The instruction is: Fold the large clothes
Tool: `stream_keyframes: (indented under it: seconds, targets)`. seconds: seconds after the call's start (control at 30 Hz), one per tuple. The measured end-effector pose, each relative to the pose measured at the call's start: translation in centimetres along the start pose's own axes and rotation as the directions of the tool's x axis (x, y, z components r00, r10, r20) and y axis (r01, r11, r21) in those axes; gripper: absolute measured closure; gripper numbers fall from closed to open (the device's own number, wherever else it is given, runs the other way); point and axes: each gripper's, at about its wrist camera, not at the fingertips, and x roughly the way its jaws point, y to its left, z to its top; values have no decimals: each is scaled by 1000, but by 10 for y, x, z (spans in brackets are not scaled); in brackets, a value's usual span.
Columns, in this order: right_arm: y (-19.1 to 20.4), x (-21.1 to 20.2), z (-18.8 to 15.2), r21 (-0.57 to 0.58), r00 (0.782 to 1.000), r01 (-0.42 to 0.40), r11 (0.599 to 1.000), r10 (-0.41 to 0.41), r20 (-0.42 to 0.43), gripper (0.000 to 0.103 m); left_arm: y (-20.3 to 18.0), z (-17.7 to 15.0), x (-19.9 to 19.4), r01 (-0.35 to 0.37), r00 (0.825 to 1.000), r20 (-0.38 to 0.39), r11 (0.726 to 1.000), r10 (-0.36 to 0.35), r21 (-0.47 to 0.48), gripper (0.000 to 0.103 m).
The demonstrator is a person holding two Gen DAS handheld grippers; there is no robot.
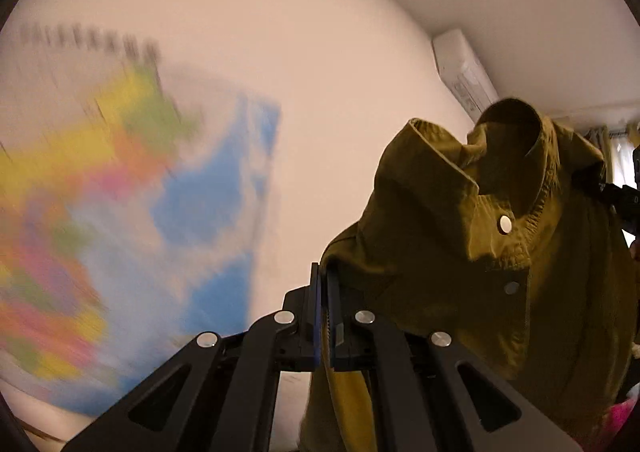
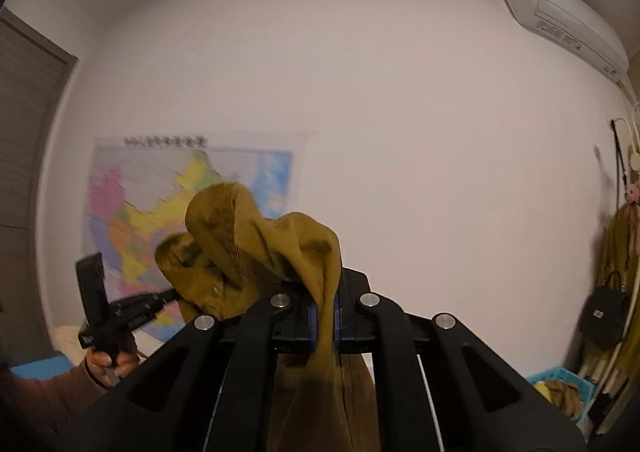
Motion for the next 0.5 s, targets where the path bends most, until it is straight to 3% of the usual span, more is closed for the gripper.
stream_keyframes:
  seconds: [0.1,0.17,0.2,0.23,0.3,0.37,0.43,0.5]
  targets:
    - [22,-20,1,40,997,-71,997,70,12,98,-3,32,-70,-93,994,62,994,89,59,103]
    - [32,-32,-2,61,995,-99,993,98,25,98,1,51,-121,-242,959,172,967,226,80,103]
    - [38,-41,-7,104,989,-148,983,145,40,98,7,64,-155,-283,940,218,956,260,78,103]
    - [42,-44,-12,132,981,-190,973,185,50,98,8,71,-174,-270,947,206,958,247,95,103]
    - [64,-38,-27,134,974,-227,965,228,12,98,8,73,-211,-293,948,171,946,268,137,102]
    - [86,-14,-48,165,955,-277,947,290,-59,98,7,58,-222,-316,948,116,927,298,200,102]
    - [102,13,-68,192,937,-301,934,327,-124,98,12,22,-216,-257,962,-37,941,271,219,102]
    - [114,37,-87,212,925,-299,930,337,-175,98,22,-25,-196,-187,949,-218,963,229,195,101]
